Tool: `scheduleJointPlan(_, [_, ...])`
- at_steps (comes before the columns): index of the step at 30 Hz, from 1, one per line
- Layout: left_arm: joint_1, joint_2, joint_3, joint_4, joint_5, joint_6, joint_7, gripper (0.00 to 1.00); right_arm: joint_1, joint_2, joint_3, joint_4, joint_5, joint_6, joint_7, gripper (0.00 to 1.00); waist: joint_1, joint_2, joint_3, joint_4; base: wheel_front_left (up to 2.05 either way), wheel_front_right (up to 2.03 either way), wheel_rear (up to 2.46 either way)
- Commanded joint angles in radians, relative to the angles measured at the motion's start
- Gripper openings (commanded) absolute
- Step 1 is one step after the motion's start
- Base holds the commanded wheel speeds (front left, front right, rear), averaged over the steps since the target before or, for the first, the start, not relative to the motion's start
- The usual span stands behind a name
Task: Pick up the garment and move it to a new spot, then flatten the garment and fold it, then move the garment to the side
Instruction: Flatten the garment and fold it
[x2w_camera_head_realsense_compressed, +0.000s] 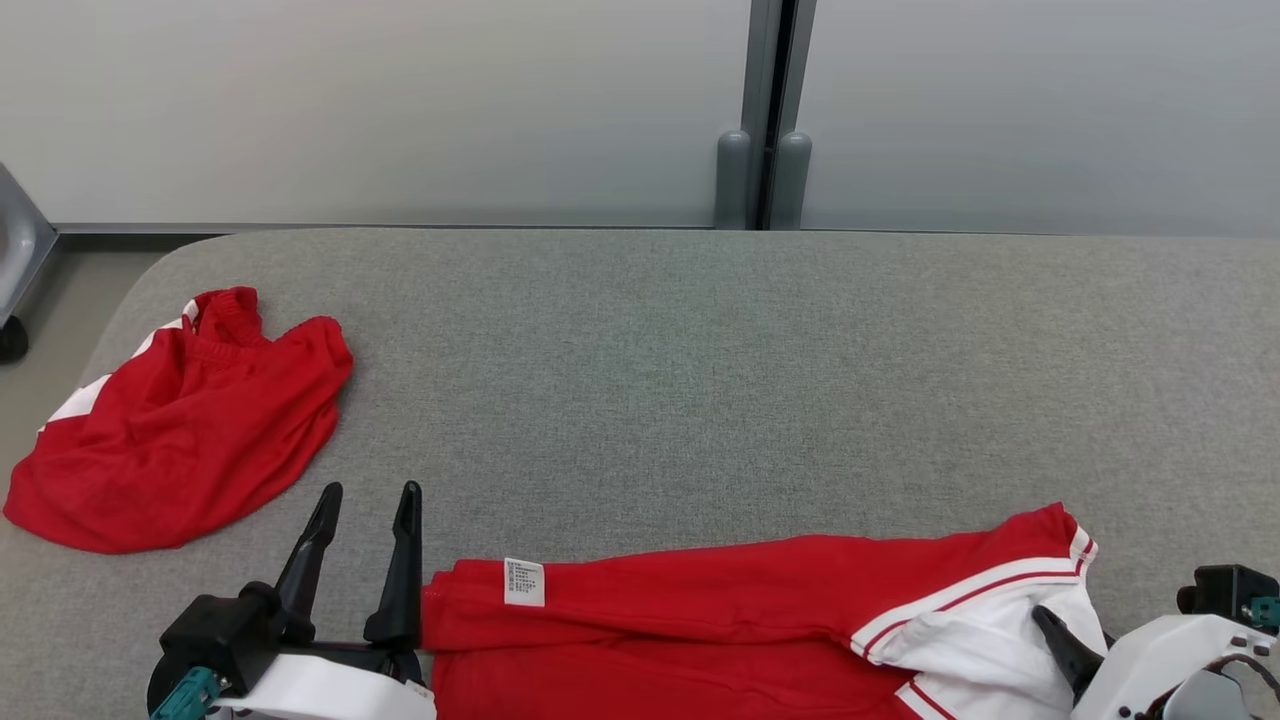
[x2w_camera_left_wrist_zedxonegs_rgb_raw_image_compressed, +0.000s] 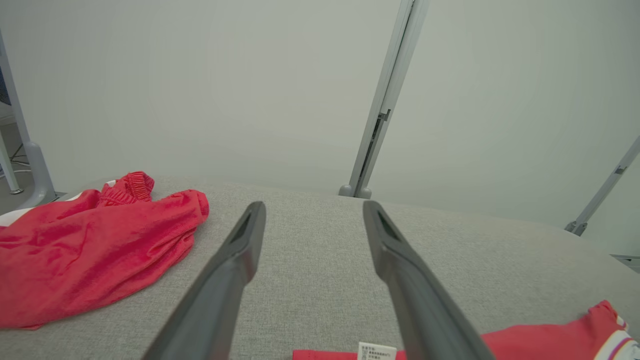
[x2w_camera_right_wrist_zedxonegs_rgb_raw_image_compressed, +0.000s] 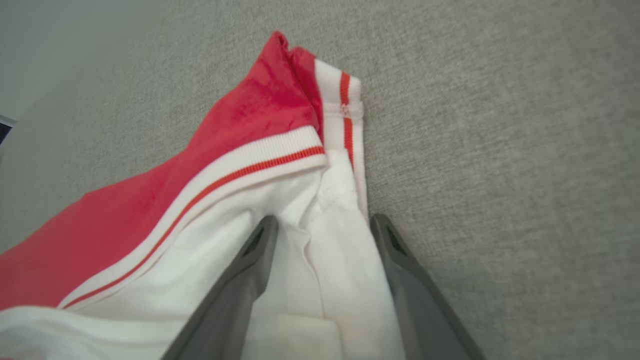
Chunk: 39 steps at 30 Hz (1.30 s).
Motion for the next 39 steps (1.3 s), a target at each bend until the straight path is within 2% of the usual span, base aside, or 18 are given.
scheduleJointPlan(1, [-0.012,0.001,0.008,0.004,0.007,-0.005,-0.005,1.0,0.026,0.022,0.029,0.029,0.014,0.003,0.026,0.14,0.0,0.0,0.0,0.001,0.0,0.0,0.0])
scheduleJointPlan(2, [-0.011,-0.001,0.01,0.005,0.009,-0.007,-0.005,1.0,0.023,0.02,0.032,0.03,0.016,0.003,0.025,0.0,0.0,0.0,0.0,0.002,0.0,0.0,0.0])
scheduleJointPlan(15, [-0.014,-0.033,0.04,-0.006,0.043,-0.031,-0.005,1.0,-0.118,-0.067,0.026,-0.027,0.045,0.002,-0.067,0.0,0.0,0.0,0.01,-0.026,0.0,0.0,0.0])
scheduleJointPlan(28, [0.009,-0.109,0.098,0.003,0.132,-0.072,-0.005,1.0,-0.258,-0.201,-0.091,0.14,0.007,0.003,-0.151,0.0,0.0,0.0,0.001,-0.03,0.0,0.0,0.0])
scheduleJointPlan(33, [0.034,-0.131,0.119,0.022,0.146,-0.094,-0.005,1.0,-0.24,-0.19,-0.078,0.092,0.002,0.002,-0.137,0.0,0.0,0.0,-0.032,-0.035,0.0,0.0,0.0])
scheduleJointPlan(39, [0.056,-0.15,0.139,0.044,0.163,-0.112,-0.005,1.0,-0.166,-0.136,-0.031,-0.095,0.022,0.002,-0.073,0.0,0.0,0.0,-0.07,-0.032,0.0,0.0,0.0])
